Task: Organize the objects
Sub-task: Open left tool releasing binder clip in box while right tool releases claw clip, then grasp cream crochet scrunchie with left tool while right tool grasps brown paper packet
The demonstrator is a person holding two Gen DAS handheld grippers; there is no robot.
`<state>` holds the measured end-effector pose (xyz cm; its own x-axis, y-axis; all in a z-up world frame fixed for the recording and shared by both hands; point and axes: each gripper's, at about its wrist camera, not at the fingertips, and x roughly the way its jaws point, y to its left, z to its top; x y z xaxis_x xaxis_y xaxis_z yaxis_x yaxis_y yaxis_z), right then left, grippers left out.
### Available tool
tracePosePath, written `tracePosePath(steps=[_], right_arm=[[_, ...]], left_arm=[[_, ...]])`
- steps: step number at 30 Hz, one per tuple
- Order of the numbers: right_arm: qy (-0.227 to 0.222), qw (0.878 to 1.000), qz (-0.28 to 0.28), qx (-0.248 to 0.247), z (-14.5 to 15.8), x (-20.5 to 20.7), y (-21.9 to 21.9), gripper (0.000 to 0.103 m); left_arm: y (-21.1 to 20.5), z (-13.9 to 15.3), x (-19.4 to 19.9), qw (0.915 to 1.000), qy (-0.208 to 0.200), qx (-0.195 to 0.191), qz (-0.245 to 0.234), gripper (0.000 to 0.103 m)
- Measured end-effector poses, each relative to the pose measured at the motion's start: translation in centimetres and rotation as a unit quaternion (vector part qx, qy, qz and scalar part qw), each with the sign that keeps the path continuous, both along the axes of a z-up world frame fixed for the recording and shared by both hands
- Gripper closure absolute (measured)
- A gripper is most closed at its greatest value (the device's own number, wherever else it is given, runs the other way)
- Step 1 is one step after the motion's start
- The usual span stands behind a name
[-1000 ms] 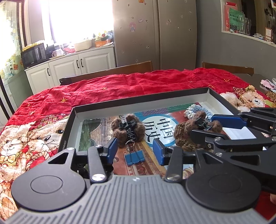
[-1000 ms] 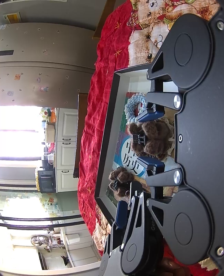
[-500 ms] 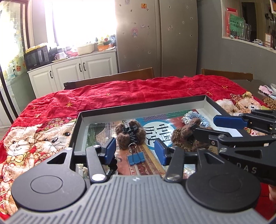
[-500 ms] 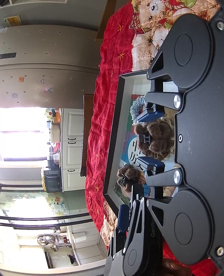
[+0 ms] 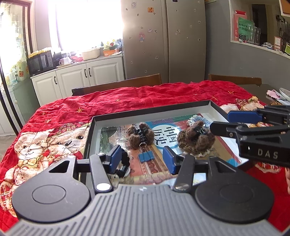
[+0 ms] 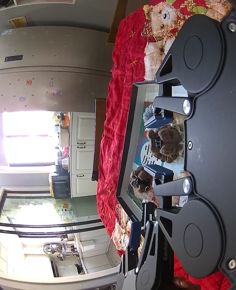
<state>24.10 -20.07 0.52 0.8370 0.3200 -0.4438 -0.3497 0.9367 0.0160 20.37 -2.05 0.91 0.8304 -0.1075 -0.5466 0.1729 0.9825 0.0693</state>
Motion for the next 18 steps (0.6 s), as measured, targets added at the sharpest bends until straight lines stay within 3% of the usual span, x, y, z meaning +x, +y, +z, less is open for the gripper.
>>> tracePosePath(steps=[18], right_arm=[[0.011, 0.999, 0.027, -0.014, 0.9, -6.7, -1.0, 0.060]], left_arm=[[0.5, -0.3, -6.5, 0.9991, 0.011, -0.001, -0.041, 0.037]])
